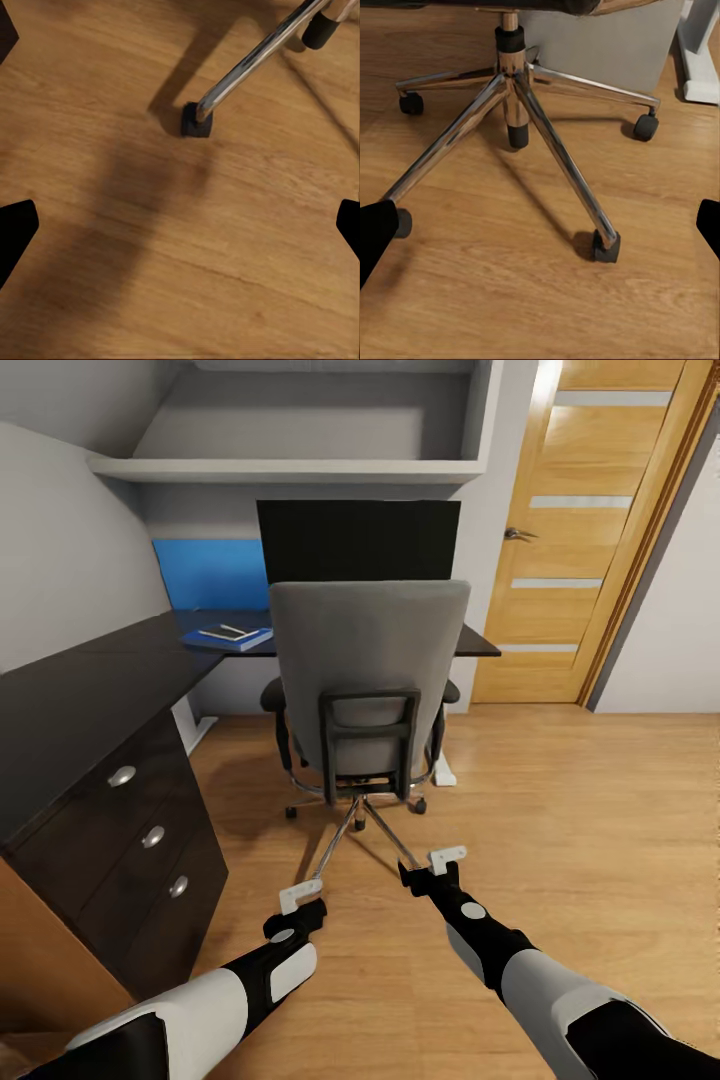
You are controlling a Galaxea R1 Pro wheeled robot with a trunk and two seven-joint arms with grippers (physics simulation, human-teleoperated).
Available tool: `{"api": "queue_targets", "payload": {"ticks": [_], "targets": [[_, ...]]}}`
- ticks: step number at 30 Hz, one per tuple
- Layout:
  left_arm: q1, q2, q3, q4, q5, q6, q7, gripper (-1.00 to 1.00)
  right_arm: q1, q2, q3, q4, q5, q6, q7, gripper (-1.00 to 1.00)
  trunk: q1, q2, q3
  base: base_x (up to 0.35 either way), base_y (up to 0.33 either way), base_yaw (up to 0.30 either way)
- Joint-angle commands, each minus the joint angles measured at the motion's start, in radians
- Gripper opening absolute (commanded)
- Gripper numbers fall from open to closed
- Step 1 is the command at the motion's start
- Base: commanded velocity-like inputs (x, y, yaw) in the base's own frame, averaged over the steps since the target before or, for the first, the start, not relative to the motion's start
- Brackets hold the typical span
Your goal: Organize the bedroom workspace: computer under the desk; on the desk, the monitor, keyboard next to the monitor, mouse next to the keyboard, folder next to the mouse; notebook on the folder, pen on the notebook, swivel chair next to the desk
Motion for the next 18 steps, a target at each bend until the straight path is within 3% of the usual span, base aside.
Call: {"api": "queue_targets", "payload": {"ticks": [1, 18], "targets": [[-0.001, -0.001, -0.009, -0.001, 0.010, -0.008, 0.004, 1.00, -0.001, 0.000, 0.004, 0.002, -0.010, -0.004, 0.003, 1.00, -0.001, 0.000, -0.001, -0.035, -0.002, 0.000], [-0.001, -0.001, -0.009, -0.001, 0.010, -0.008, 0.004, 1.00, -0.001, 0.002, 0.004, 0.003, -0.011, -0.004, 0.002, 1.00, -0.008, 0.003, 0.057, -0.003, 0.000, 0.000]]}}
